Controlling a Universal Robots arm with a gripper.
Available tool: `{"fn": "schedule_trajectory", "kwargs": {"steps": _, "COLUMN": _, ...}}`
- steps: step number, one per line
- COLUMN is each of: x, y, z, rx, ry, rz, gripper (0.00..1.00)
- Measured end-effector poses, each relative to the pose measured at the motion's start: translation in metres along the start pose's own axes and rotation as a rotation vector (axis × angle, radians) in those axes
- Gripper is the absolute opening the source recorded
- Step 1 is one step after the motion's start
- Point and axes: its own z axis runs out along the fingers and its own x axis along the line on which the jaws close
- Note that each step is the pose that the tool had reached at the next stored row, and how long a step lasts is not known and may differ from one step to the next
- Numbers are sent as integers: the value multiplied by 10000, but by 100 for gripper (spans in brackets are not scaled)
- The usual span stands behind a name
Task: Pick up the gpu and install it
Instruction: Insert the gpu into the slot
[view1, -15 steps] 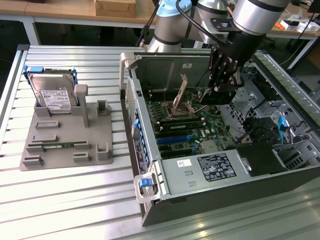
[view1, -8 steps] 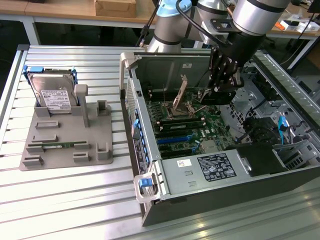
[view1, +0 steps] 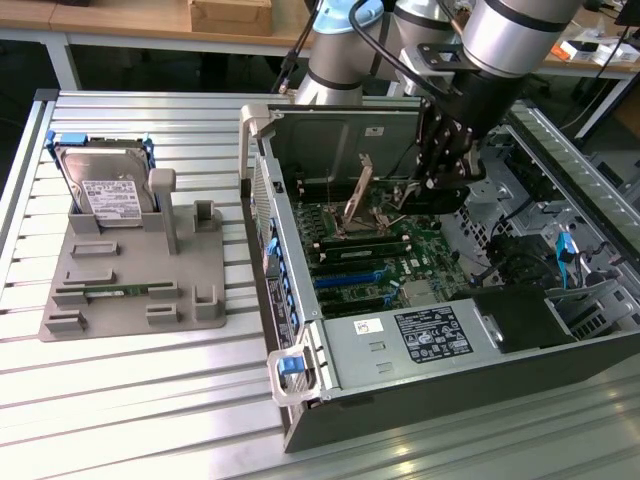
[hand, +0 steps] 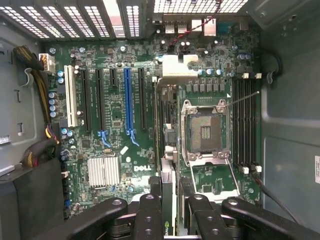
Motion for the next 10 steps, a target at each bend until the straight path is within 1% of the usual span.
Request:
{"fn": "schedule_trajectory", "kwargs": {"steps": 4, "x": 8, "y": 13, "z": 23, "rx": 0, "ry": -1, "rz": -1, "gripper": 25}}
{"fn": "schedule_trajectory", "kwargs": {"steps": 5, "x": 23, "y": 23, "z": 133, "rx": -1, "ry": 2, "rz": 0, "gripper": 25}}
{"fn": "schedule_trajectory", "kwargs": {"steps": 7, "x": 24, "y": 19, "z": 141, "rx": -2, "ry": -38, "rz": 0, "gripper": 25}}
{"fn": "schedule_trajectory", "kwargs": {"steps": 10, "x": 24, "y": 15, "z": 142, "rx": -6, "ry": -45, "rz": 0, "gripper": 25}}
